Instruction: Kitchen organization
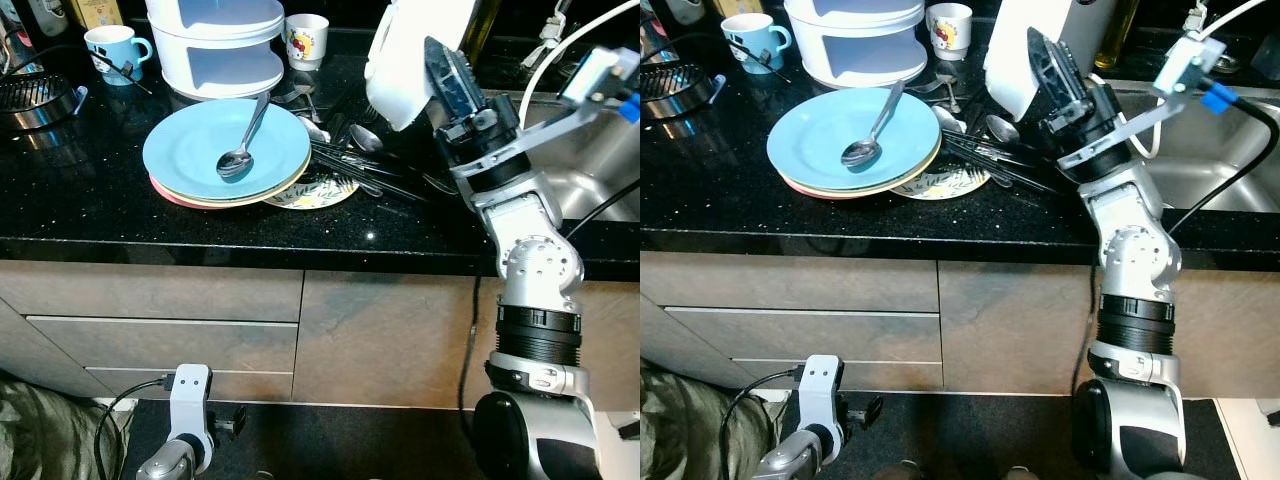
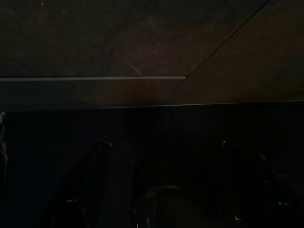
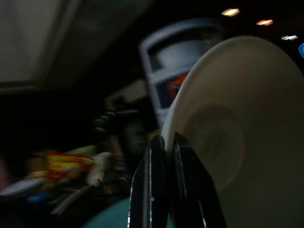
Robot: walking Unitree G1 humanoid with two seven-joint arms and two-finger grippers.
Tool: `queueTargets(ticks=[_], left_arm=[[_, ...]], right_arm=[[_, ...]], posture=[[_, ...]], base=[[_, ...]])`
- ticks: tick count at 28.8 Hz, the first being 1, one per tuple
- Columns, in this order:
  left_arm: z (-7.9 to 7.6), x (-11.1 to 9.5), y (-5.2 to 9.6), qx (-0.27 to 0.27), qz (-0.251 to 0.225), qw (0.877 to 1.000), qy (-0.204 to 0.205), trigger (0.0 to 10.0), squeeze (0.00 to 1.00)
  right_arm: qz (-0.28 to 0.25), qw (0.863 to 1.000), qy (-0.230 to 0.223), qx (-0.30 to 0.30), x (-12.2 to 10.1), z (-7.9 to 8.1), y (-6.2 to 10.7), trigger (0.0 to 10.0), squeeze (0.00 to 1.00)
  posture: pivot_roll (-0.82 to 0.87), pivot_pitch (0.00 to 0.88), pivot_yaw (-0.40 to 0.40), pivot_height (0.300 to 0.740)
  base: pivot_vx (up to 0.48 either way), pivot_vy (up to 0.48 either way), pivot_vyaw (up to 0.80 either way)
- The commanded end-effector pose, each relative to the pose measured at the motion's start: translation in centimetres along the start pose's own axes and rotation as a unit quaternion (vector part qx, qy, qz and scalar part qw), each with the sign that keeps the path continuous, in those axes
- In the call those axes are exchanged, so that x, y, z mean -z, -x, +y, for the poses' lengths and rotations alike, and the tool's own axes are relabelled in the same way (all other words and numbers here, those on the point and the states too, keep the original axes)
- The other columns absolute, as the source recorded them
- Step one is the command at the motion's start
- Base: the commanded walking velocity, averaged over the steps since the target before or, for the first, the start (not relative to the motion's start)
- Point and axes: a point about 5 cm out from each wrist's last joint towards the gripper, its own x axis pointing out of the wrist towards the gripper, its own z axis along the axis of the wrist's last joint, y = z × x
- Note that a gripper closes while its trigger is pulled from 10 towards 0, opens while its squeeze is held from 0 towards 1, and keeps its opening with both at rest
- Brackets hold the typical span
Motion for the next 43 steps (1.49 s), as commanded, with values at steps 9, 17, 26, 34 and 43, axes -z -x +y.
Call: queueTargets(ticks=[9, 17, 26, 34, 43], left_arm=[[-0.3, 1.1, 0.3, 0.000, 0.012, 1.000, 0.013, 10.0, 0.00], [-0.2, 1.4, 0.5, -0.001, 0.012, 1.000, 0.015, 10.0, 0.00], [-0.2, 1.4, 0.5, 0.001, 0.012, 1.000, 0.015, 10.0, 0.00], [-0.3, 1.3, 0.5, 0.003, 0.010, 1.000, 0.014, 10.0, 0.00], [-0.4, 1.2, 0.4, 0.006, 0.008, 1.000, 0.019, 10.0, 0.00]], right_arm=[[-0.015, 0.974, 0.068, 0.216, 0.4, -5.7, -0.2, 10.0, 0.00], [-0.171, 0.925, -0.185, 0.283, -0.3, -9.0, 1.8, 10.0, 0.00], [-0.114, 0.964, -0.107, 0.217, 0.4, -7.5, 0.8, 10.0, 0.00], [0.026, 0.994, 0.101, 0.019, 2.3, -2.4, -1.7, 10.0, 0.00], [0.077, 0.982, 0.101, -0.141, 4.5, 3.7, -1.3, 10.0, 0.00]], posture=[[0.07, 0.109, -0.058, 0.740], [0.07, 0.111, -0.063, 0.740], [0.07, 0.106, -0.063, 0.740], [0.07, 0.097, -0.065, 0.740], [0.06, 0.098, -0.064, 0.740]], base=[[0.000, 0.000, 0.00], [0.000, 0.000, 0.00], [0.000, 0.000, 0.00], [0.000, 0.000, 0.00], [0.000, 0.000, 0.00]])
